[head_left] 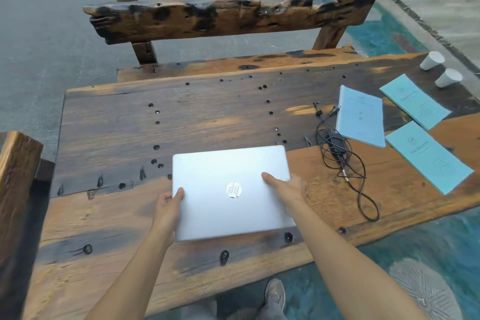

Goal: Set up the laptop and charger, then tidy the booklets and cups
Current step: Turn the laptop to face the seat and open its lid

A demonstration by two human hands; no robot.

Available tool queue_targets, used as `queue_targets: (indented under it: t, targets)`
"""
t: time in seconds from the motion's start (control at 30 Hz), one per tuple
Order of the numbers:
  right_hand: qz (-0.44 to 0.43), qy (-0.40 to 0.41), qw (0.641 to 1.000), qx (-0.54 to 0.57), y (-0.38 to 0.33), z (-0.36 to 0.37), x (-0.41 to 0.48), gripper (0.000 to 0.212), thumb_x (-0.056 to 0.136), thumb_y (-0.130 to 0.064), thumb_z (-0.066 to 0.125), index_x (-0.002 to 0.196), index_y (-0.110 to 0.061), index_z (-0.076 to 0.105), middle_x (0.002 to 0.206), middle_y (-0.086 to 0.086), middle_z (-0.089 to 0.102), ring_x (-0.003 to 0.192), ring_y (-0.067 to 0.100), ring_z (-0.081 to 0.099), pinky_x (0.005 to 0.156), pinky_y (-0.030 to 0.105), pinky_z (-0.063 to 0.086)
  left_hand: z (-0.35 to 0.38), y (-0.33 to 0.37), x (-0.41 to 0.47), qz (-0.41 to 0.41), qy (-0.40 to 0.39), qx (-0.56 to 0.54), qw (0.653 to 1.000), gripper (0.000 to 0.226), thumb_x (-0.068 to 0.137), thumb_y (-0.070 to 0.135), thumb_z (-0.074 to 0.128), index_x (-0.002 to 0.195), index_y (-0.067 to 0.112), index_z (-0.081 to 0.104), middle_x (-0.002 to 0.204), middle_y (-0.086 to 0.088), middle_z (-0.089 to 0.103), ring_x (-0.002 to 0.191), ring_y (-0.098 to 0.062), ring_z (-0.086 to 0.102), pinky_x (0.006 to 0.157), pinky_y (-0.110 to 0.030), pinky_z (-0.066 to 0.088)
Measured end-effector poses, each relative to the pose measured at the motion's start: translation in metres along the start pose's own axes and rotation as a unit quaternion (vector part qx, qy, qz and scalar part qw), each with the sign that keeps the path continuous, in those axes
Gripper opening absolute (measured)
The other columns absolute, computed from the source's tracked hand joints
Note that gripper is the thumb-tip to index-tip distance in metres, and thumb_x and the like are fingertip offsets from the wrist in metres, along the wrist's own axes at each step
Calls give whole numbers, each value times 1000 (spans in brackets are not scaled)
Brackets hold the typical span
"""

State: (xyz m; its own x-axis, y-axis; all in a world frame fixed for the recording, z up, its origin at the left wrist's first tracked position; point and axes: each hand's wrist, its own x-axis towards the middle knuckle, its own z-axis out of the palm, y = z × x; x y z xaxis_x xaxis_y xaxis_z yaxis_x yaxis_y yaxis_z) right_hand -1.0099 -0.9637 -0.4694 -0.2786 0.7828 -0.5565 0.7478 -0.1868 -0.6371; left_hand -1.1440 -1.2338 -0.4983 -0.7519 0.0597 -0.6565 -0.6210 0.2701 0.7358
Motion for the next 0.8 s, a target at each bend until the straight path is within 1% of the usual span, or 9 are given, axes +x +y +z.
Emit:
queue_targets:
  t: [0.2,0.37,0.47,0.53,0.67,0.73,0.8]
  targets:
    - [-7,-7,999,35,36,-78,37,91,46,-65,85,114,-7,70,123,14,67,123,34,57,101,48,51,79,-15,-45,10,8,23,1000,37,97,39,63,115,10,51,103,-5,65,85,-21,62,62,-35,44]
    - [-2,-63,997,47,57,-132,62,84,46,-58,88,114,-11,73,126,13,67,124,36,58,104,49,50,133,-29,-74,0,20,41,999,39,95,37,65,119,10,49,106,-5,63,85,-19,59,60,-35,42]
    - [-4,-87,995,41,63,-156,74,75,51,-52,91,113,-14,72,123,9,69,122,34,61,102,49,52,153,-33,-78,-6,19,60,998,44,95,38,66,124,7,52,114,-10,65,89,-23,62,61,-37,44]
    - [-7,-100,994,35,64,-165,84,73,54,-50,90,115,-15,71,124,9,69,123,34,60,102,49,52,164,-35,-78,-9,22,61,998,45,95,38,66,125,7,54,115,-11,66,89,-24,62,61,-37,44]
    - [-3,-123,992,18,64,-170,102,87,54,-52,86,127,-11,63,132,12,64,127,35,56,105,50,50,177,-32,-71,-9,31,75,997,44,95,39,66,123,7,54,113,-11,66,89,-23,63,59,-36,43]
    - [10,-142,990,21,62,-167,112,88,52,-52,86,126,-10,64,131,13,64,124,35,59,102,50,52,181,-30,-62,-15,41,78,996,45,95,39,66,123,7,54,114,-11,65,88,-23,62,60,-36,43]
    - [17,-158,987,18,58,-163,122,85,52,-53,85,122,-9,66,129,13,66,118,34,63,99,50,54,185,-27,-52,-23,49,77,996,44,95,41,64,124,9,53,111,-9,64,88,-23,60,61,-37,42]
